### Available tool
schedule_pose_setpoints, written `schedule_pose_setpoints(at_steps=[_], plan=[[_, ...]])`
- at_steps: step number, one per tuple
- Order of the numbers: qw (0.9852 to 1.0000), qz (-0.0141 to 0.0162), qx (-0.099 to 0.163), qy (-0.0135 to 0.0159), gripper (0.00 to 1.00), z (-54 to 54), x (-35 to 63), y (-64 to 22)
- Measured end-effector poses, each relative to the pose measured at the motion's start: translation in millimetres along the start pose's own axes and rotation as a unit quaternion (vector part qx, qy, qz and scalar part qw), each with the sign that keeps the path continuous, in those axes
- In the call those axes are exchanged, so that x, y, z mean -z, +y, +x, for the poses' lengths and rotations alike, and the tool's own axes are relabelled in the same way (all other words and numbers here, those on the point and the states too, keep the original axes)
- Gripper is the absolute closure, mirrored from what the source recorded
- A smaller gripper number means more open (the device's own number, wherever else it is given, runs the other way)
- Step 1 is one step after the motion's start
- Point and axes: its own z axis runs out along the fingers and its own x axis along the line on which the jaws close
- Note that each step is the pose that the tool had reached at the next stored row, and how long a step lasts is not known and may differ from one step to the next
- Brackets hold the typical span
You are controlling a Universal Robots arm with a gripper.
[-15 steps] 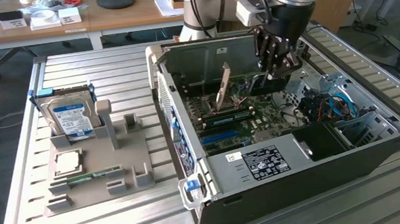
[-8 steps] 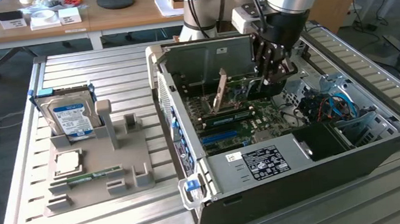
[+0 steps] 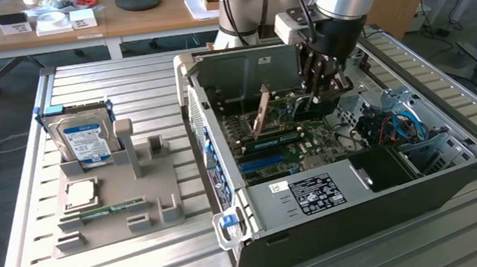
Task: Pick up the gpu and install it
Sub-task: 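Insert the gpu into the slot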
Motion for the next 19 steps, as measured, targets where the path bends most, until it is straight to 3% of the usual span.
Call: schedule_pose_setpoints(at_steps=[19], plan=[[1.0,-0.0001,0.002,0.0001,0.73,2.2,-11.7,2.4]])
